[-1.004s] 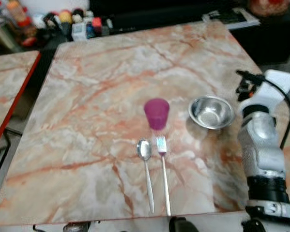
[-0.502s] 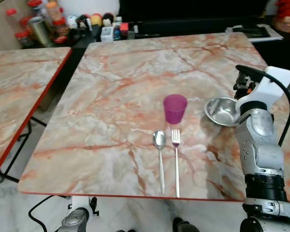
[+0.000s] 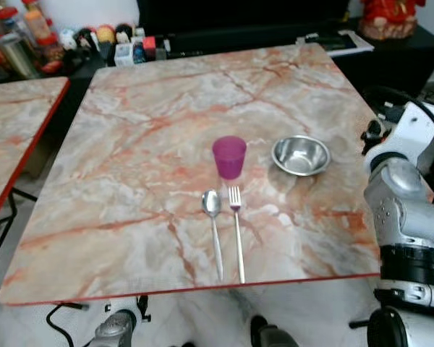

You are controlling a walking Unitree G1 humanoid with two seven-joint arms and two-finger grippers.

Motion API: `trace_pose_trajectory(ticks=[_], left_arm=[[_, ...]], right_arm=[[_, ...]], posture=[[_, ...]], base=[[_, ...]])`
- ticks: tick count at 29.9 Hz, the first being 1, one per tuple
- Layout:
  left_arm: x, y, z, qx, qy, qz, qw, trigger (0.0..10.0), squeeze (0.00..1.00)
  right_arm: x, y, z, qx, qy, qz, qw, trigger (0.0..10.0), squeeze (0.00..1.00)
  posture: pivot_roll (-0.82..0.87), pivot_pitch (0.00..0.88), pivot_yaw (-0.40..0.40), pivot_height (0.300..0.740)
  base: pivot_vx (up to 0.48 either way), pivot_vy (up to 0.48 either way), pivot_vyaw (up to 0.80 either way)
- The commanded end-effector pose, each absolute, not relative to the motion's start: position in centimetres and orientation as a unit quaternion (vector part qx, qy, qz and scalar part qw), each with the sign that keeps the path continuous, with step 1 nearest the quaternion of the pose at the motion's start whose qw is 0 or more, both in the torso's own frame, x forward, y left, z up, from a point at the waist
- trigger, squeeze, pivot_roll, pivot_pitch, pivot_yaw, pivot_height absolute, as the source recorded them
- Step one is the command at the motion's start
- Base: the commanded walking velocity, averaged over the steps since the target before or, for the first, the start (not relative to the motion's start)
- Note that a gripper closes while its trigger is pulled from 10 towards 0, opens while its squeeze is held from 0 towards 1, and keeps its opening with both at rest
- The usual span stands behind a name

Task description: Setting the table

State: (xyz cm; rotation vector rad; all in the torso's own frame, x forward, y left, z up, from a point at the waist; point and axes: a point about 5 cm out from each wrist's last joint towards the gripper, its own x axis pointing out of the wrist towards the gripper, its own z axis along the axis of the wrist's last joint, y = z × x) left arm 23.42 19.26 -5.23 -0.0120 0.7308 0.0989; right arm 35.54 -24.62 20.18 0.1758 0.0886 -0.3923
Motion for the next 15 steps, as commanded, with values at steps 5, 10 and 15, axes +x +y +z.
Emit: trace_pose_trajectory(ticks=[5,10,15], left_arm=[[23.2,19.5,-5.4,-0.005,0.368,0.050,0.928,10.0,0.00],[23.4,19.4,-5.3,-0.006,0.365,0.049,0.930,10.0,0.00],[23.5,19.4,-5.2,-0.006,0.364,0.049,0.930,10.0,0.00]], right_arm=[[35.9,-23.8,20.1,0.108,0.055,-0.172,0.977,10.0,1.00],[36.3,-22.9,20.3,0.134,0.054,-0.141,0.979,10.0,1.00],[36.9,-22.5,20.3,0.147,0.070,-0.129,0.978,10.0,0.00]], posture=[[-0.16,0.133,0.085,0.740],[-0.16,0.130,0.083,0.740],[-0.16,0.138,0.083,0.740]], base=[[0.000,0.000,0.00],[0.000,0.000,0.00],[0.000,0.000,0.00]])
